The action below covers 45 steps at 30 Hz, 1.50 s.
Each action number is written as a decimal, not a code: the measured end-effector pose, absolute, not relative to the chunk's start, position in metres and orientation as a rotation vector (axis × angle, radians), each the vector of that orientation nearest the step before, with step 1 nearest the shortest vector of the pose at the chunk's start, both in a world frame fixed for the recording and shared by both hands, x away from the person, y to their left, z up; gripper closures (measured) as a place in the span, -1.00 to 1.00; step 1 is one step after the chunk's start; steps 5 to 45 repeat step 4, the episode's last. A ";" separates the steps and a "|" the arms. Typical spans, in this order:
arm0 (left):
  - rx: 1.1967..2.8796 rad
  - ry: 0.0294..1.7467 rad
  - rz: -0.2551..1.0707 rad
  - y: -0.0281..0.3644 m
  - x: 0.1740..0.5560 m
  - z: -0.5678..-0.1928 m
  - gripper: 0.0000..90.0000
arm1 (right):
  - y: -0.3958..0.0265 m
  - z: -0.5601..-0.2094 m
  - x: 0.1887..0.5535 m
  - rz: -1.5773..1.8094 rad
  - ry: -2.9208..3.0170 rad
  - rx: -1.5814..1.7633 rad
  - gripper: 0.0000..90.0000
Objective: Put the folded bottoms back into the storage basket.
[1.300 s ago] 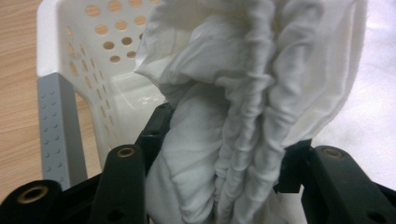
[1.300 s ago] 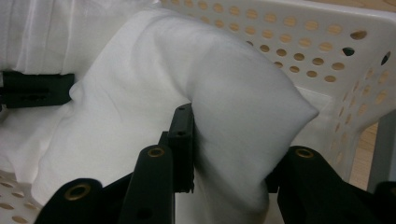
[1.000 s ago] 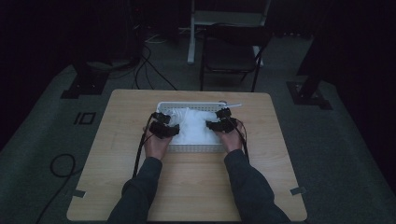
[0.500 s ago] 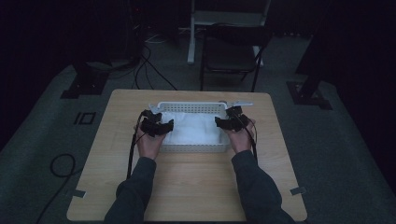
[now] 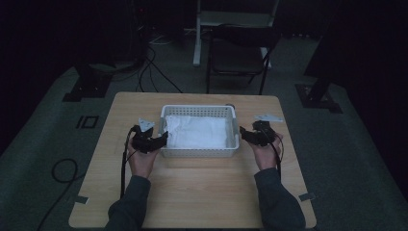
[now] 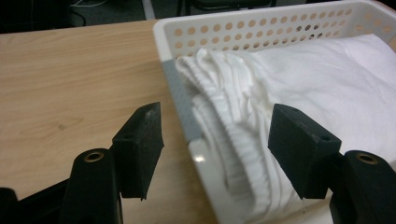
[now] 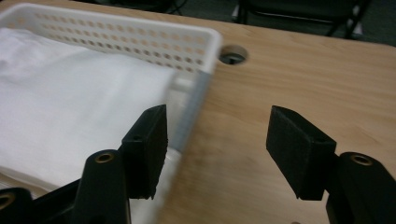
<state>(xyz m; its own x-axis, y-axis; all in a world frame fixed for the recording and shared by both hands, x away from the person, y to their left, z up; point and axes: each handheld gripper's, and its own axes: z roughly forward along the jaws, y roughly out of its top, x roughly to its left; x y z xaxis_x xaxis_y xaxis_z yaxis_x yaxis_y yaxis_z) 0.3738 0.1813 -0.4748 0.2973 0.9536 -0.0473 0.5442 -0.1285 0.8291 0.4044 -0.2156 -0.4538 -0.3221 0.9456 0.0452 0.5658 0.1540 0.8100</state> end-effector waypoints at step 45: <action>1.770 1.360 0.682 0.190 0.363 -0.478 -0.22 | -0.234 -0.461 0.399 1.030 1.923 1.472 -0.13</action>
